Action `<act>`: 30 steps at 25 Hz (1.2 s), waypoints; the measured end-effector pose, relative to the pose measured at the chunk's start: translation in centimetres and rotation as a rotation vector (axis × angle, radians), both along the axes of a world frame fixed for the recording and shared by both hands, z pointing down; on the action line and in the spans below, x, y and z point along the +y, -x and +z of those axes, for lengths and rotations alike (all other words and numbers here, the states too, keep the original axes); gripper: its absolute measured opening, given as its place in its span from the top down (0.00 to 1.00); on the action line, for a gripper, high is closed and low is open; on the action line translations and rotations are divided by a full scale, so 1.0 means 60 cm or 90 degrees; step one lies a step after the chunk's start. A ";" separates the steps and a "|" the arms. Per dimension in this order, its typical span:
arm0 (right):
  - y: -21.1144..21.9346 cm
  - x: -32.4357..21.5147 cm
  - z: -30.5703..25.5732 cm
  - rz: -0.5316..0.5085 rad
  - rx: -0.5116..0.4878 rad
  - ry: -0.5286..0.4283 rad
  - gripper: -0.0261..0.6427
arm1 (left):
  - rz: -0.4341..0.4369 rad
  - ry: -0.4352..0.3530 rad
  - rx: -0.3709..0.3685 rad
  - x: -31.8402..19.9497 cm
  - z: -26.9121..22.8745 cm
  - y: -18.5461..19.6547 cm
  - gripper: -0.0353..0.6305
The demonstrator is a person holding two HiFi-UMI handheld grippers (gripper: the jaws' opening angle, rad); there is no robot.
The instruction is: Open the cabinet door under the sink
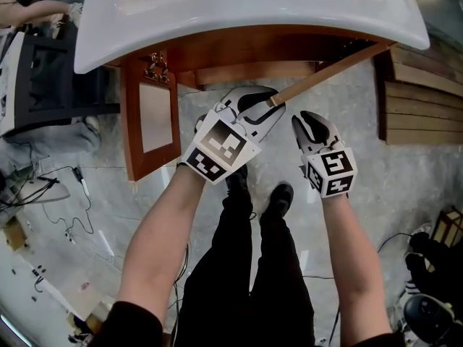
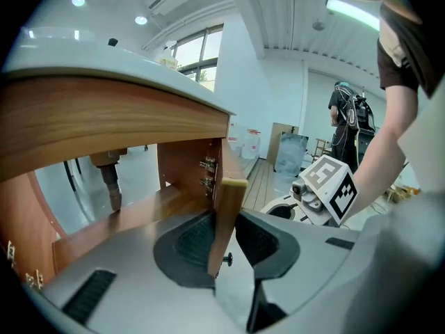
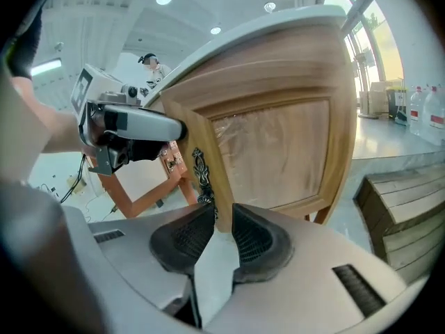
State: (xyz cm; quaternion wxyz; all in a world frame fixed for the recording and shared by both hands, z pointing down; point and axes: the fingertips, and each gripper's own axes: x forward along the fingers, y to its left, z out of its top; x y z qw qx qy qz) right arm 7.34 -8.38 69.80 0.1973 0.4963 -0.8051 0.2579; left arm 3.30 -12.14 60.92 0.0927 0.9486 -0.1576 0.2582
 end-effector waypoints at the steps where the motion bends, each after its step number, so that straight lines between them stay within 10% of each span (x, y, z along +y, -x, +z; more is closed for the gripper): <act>1: -0.009 0.010 -0.004 0.001 0.003 0.000 0.82 | -0.009 0.002 0.003 0.007 -0.002 -0.004 0.80; 30: -0.068 0.214 -0.034 -0.007 -0.002 0.035 0.83 | -0.020 0.088 0.024 0.161 -0.011 -0.100 0.76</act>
